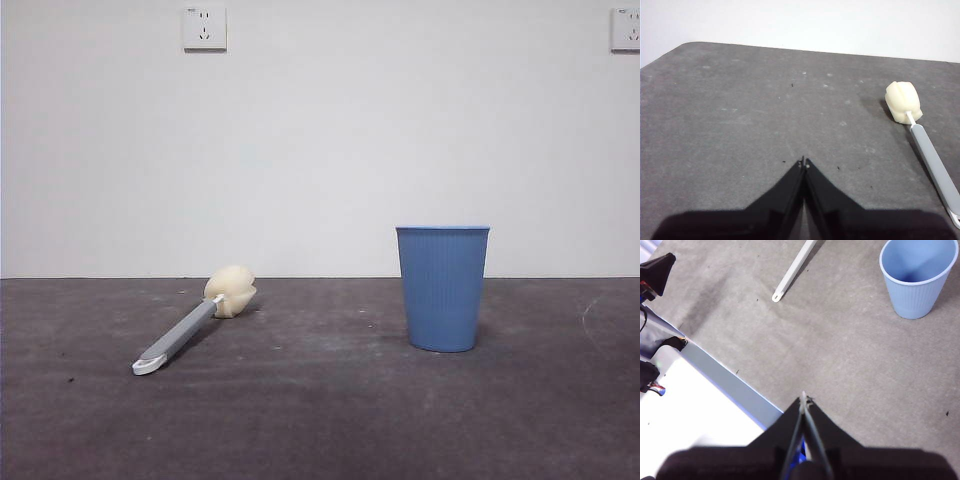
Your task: Pick up the cup brush,pick up the cup,insert the brush into the cup,clean the cup,put the cup brush back,put the cup back to the fixed position on the table
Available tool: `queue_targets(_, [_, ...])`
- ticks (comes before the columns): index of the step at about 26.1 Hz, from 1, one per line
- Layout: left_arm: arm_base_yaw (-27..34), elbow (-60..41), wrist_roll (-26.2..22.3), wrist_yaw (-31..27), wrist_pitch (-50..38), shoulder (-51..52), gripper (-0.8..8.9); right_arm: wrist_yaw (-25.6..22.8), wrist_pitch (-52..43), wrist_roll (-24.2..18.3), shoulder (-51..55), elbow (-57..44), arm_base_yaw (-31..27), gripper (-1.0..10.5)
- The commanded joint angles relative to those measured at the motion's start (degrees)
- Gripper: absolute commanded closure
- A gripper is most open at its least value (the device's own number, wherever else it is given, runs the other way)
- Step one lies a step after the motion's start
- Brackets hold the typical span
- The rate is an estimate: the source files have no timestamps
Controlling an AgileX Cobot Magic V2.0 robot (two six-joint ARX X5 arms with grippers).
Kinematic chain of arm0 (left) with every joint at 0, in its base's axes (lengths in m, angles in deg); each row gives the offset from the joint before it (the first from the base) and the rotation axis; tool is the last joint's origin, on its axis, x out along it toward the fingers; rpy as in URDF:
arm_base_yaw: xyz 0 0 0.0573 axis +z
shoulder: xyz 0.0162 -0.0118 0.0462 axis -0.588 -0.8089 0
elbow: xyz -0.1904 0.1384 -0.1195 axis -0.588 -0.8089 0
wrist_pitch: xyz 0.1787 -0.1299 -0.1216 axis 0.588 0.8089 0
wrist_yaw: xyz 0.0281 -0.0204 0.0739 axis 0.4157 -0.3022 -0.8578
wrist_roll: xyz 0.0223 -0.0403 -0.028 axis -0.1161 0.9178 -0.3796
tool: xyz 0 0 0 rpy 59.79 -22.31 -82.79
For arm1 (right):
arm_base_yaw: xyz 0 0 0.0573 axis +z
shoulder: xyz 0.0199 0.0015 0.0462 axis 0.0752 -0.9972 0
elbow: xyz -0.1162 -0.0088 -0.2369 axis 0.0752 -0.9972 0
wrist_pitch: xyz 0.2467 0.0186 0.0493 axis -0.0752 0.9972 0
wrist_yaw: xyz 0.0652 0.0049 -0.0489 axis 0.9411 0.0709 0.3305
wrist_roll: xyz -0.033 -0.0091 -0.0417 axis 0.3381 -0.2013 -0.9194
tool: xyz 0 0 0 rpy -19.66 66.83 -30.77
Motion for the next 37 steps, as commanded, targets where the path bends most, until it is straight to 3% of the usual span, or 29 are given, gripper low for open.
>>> queue_targets(1, [0.17,-0.81,0.35,-0.24,-0.31,0.13,8.16,-0.15,-0.17,0.37,0.02,0.15,0.11,9.5])
queue_targets(5, [0.17,-0.81,0.35,-0.24,-0.31,0.13,8.16,-0.13,-0.17,0.35,0.02,0.15,0.11,9.5])
queue_targets(8, [0.17,-0.81,0.35,-0.24,-0.31,0.13,8.16,-5.84,-3.58,-6.45,1.07,0.02,-0.9,9.5])
queue_targets(12, [0.15,-0.81,0.35,-0.24,-0.31,0.13,8.16,-8.11,-17.11,-6.6,7.98,-2.23,-4.0,9.5])
queue_targets(14, [0.15,-0.81,0.35,-0.28,-0.31,0.13,8.16,-13.33,-21.77,-6.97,12.44,-4.66,-6.01,9.5])
queue_targets(16, [0.15,-0.81,0.35,-0.28,-0.31,0.13,8.16,-17.81,-27.98,-7.04,17.18,-9.53,-8.09,9.5])
queue_targets(19, [0.15,-0.81,0.35,-0.28,-0.31,0.13,8.16,-20.31,-40.0,-6.78,25.07,-20.74,-10.88,9.5])
queue_targets(26, [0.15,-0.81,0.35,-0.28,-0.31,0.13,8.16,-20.98,-52.83,-3.61,33.73,-36.98,-14.8,9.5])
queue_targets(37, [0.15,-0.81,0.35,-0.28,-0.31,0.13,8.16,-20.83,-53.79,-2.16,44.11,-50.84,-18.47,9.5])
